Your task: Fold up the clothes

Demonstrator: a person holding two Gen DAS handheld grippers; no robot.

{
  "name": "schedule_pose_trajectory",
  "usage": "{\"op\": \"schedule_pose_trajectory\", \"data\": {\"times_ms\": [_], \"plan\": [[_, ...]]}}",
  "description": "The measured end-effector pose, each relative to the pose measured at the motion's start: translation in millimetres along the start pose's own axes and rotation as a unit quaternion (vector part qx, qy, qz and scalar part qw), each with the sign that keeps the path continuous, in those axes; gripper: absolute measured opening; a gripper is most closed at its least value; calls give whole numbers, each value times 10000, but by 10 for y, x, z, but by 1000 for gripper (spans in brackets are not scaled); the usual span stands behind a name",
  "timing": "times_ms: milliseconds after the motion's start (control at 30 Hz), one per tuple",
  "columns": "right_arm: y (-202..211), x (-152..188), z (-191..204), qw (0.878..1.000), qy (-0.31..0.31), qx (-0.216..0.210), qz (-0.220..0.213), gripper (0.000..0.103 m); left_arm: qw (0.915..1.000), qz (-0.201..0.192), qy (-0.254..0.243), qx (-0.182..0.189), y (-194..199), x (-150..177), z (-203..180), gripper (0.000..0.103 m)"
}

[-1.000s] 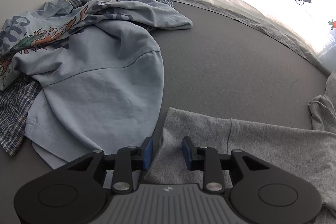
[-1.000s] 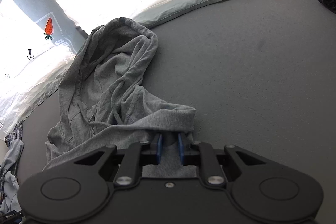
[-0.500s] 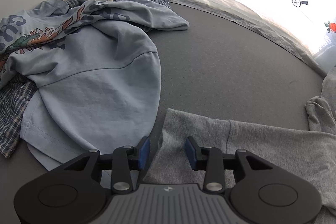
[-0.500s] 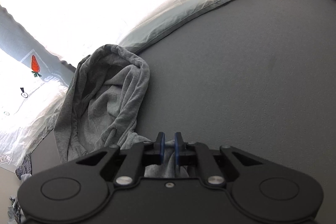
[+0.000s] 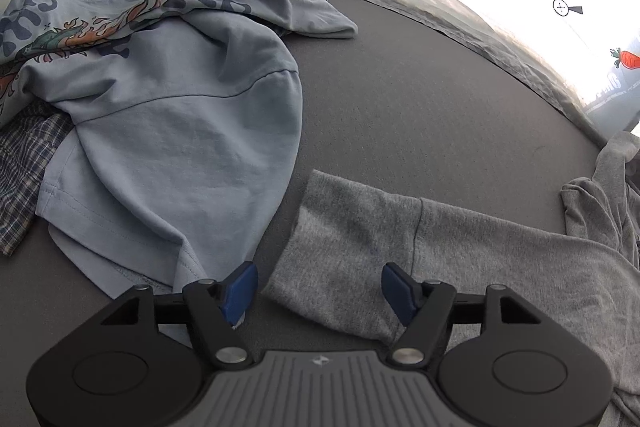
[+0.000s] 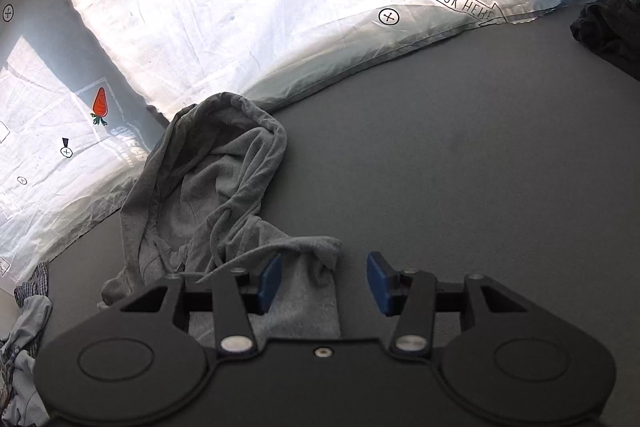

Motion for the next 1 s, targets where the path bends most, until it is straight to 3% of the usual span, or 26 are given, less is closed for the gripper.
{"op": "schedule_pose_trajectory", "data": {"times_ms": [67,100,133,233,333,433,500,633,700,767,867,933,1000], "plan": [[39,163,-27,9999,-54,-8,104,48,9999,-50,-36,-121,1,19,-40,67],[58,224,-36,9999,-89,-16,136,48,9998,-110,-10,-176,6,18,-52,54],[78,283,-42,9998,-123,-21,164,48,9997,-189,13,-173,15,13,-52,29],[153,401,-62,9996,-201,-43,184,48,9995,-220,196,-81,29,-21,2,6],[224,420,-82,9995,-276,-85,120,48,9983,-265,437,285,92,-71,32,5],[288,427,-94,9993,-343,-140,48,48,9960,-479,371,652,260,-141,-136,4],[318,428,-89,9991,-377,-199,27,48,9907,-652,263,1163,393,-201,-319,4],[368,445,-48,9988,-370,-322,12,47,9721,-833,-327,2170,661,-324,-891,4],[389,468,-27,9987,-355,-378,18,47,9551,-816,-676,2768,768,-320,-1268,4],[404,499,3,9985,-323,-442,46,47,9431,-697,-1016,3089,819,-263,-1567,5],[420,550,54,9981,-276,-545,123,47,9333,-385,-1475,3251,791,-149,-1887,14],[414,588,84,9971,-311,-665,211,47,9341,-176,-1479,3245,741,-83,-1906,36],[397,636,117,9950,-408,-846,341,47,9400,-22,-1303,3152,680,-68,-1798,51]]}}
Point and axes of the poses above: each gripper's, at about its wrist camera, not at the fingertips, and y roughly against the way its jaws point, z to its left, x to its underside, the point moved 2 cm from there along -y, roughly the way its jaws point, and after that the axes turned 6 degrees about -y, right-handed, at the moved point
